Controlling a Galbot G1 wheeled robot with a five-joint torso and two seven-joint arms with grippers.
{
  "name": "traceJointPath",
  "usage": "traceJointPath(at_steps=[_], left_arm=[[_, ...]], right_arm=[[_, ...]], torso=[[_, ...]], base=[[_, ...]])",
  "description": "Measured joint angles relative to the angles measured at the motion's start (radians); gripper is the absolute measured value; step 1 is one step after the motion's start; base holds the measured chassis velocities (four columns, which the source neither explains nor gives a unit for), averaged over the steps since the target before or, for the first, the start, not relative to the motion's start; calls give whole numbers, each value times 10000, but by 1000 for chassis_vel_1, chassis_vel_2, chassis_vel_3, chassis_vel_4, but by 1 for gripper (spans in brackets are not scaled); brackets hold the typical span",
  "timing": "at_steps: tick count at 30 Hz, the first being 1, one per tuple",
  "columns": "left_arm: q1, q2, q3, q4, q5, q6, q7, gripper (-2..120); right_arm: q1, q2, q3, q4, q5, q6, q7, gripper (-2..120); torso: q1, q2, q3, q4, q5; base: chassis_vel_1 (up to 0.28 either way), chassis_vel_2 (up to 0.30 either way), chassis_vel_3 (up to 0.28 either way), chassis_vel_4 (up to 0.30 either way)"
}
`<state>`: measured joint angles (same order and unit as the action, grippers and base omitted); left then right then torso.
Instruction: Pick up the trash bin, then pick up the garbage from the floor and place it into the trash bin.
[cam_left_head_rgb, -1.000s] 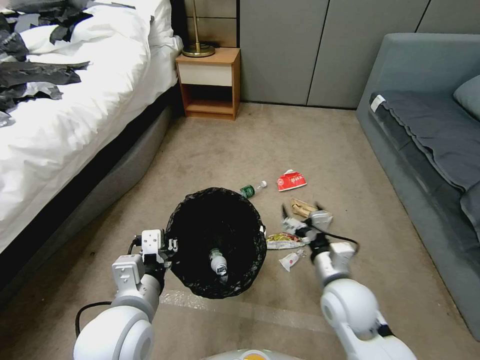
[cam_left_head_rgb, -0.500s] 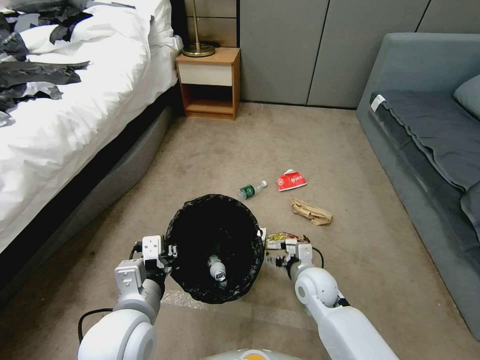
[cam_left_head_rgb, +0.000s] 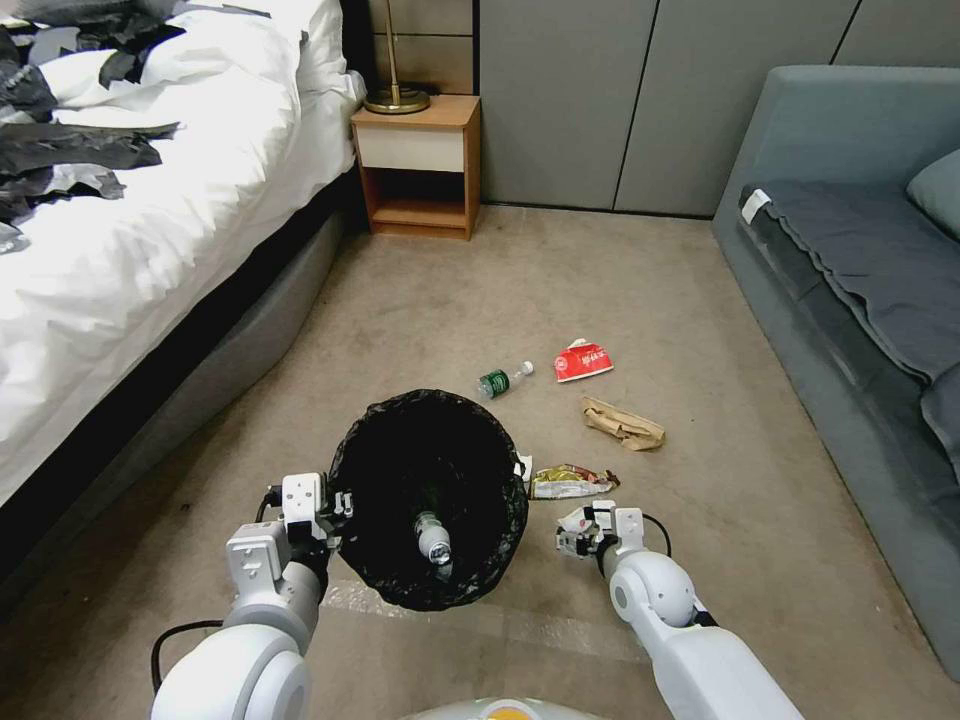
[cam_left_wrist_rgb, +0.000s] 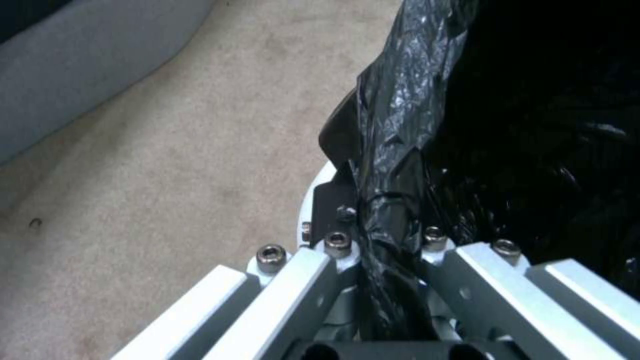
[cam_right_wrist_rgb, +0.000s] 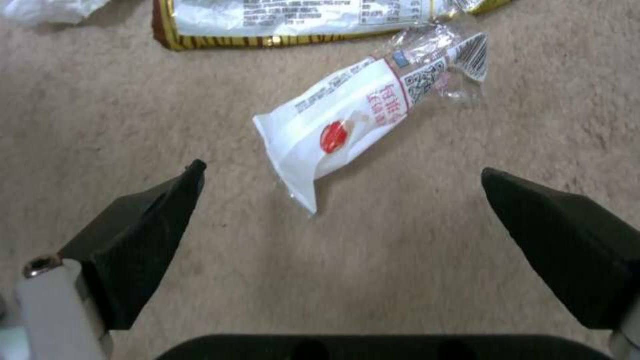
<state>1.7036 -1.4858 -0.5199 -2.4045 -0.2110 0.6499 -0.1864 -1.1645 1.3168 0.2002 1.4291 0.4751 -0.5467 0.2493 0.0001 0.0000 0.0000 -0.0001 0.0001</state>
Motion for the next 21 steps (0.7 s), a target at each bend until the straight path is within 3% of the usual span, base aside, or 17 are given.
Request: traceJointPath(at_steps=[21], left_arm=[[352, -52, 29, -153, 258, -91, 17, 0]], right_arm=[[1097, 529, 270, -1866, 1, 820, -560, 100]], torso=[[-1, 0, 0, -1, 0]], base=[[0, 0, 0, 0]])
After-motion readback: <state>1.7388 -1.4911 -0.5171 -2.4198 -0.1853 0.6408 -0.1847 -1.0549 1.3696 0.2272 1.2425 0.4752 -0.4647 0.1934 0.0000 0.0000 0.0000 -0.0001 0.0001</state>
